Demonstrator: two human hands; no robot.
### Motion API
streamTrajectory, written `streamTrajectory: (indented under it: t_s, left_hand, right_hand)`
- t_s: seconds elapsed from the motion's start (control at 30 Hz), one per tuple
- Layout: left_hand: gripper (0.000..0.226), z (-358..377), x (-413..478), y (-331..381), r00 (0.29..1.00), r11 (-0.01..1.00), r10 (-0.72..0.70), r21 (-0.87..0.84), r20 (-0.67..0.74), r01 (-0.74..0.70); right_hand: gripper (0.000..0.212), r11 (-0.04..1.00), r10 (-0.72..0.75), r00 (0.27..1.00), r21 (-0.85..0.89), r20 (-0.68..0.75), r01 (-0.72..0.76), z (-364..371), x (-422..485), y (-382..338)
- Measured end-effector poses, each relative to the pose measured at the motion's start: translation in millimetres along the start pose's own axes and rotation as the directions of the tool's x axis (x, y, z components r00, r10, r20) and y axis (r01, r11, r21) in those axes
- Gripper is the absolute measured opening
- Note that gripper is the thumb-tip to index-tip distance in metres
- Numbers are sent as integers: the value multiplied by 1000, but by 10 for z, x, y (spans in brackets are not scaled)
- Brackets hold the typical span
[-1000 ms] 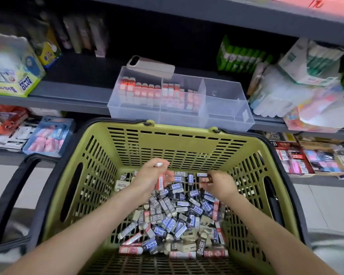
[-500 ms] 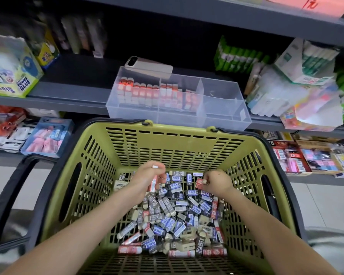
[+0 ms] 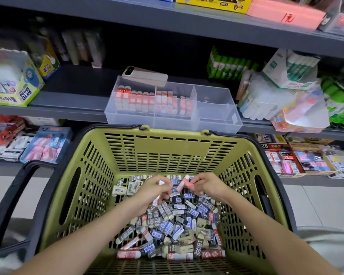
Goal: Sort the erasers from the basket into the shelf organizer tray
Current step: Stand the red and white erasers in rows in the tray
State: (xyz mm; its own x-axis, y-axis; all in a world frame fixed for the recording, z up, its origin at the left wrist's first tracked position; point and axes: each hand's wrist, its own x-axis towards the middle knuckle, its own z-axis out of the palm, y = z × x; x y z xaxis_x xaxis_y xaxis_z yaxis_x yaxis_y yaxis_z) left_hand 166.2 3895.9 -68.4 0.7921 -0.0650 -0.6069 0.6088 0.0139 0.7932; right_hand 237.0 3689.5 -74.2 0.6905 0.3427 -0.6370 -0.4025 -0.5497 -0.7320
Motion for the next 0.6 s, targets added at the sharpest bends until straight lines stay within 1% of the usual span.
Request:
streamTrajectory:
  t_s: [0.03, 0.1, 0.13, 0.17, 0.23, 0.3, 0.33, 0.4, 0.43, 0.5, 0.57, 0.6]
  left_hand:
    - [16, 12, -1, 10, 1000, 1000, 20, 15, 4, -20]
    - [27, 13, 6, 33, 996, 988, 83, 129, 16, -85]
    - [27, 7, 21, 42, 993, 979, 115, 163, 37, -119]
    - [23, 0, 36, 46, 989, 978, 134, 154, 59, -142]
    - [14, 2, 57, 57, 985, 989, 144, 14, 91, -146]
    - [10, 5, 66, 93, 984, 976, 157, -164, 82, -142]
    - [14, 1, 65, 128, 984, 964, 163, -225, 74, -143]
    - [26, 4, 22, 216, 983, 949, 172, -278, 61, -149]
    - [27, 10, -8, 280, 981, 950, 187, -261, 41, -170]
    - [19, 9, -82, 384, 974, 962, 228, -152, -9, -227]
    - [13, -6, -193, 539, 947, 948, 318, 13, -40, -318]
    - [11, -30, -253, 636, 916, 913, 397, 127, -55, -387]
  right_hand:
    - [12, 1000, -11, 999, 10, 44, 11, 24, -46, -55]
    - [16, 999, -35, 993, 44, 114, 30, 70, -119, -166]
    - [18, 994, -47, 989, 102, 141, 33, 90, -147, -219]
    - [19, 986, -61, 985, 161, 159, 35, 105, -168, -259]
    - [17, 970, -103, 982, 233, 161, 63, 141, -202, -321]
    - [19, 948, -139, 981, 304, 139, 91, 172, -211, -352]
    - [23, 932, -148, 980, 351, 130, 94, 189, -220, -378]
    - [28, 902, -165, 977, 421, 135, 94, 219, -247, -432]
    - [28, 898, -176, 974, 429, 140, 100, 224, -265, -467]
    - [24, 913, -197, 968, 389, 155, 123, 243, -338, -562]
    - [20, 930, -239, 959, 321, 150, 181, 204, -440, -696]
    - [19, 926, -274, 953, 302, 126, 226, 162, -496, -785]
